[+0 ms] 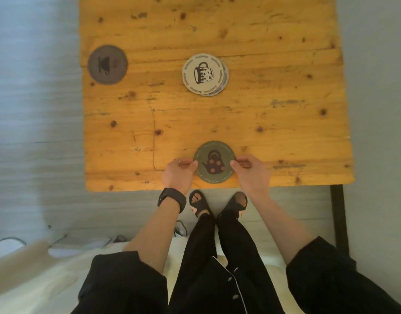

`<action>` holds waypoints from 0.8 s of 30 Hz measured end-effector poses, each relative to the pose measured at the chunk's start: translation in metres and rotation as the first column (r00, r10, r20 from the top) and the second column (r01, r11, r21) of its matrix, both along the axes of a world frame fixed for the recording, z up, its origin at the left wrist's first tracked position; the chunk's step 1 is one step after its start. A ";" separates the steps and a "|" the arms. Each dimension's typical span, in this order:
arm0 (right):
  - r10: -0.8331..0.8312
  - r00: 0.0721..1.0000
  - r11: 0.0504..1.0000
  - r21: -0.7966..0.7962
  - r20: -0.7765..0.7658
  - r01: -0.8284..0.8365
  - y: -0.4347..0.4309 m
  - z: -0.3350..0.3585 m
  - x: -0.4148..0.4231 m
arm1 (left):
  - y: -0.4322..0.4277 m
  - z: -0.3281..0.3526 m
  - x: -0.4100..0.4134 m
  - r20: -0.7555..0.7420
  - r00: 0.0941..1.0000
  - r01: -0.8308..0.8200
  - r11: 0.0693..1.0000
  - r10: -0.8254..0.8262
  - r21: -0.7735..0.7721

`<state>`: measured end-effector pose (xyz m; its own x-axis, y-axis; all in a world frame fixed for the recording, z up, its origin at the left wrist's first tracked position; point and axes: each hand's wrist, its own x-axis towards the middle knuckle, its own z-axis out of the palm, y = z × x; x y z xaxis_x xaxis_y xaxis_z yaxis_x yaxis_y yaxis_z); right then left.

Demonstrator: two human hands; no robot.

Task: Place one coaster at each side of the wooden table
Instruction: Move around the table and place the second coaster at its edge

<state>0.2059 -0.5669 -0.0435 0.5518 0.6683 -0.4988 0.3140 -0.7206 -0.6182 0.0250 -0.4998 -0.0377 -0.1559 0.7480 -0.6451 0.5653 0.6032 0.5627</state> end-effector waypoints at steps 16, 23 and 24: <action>-0.047 0.997 0.998 -0.041 0.053 0.050 0.000 0.007 -0.007 | 0.001 0.005 0.002 -0.007 0.996 0.092 0.996 -0.092 -0.020; 0.001 0.998 0.999 -0.047 0.061 0.001 0.001 0.007 -0.003 | 0.001 0.006 0.004 -0.027 0.995 0.095 0.995 -0.096 -0.022; 0.003 0.998 0.999 -0.054 0.062 0.001 0.002 0.007 -0.003 | 0.001 0.006 0.005 -0.038 0.994 0.098 0.995 -0.099 -0.021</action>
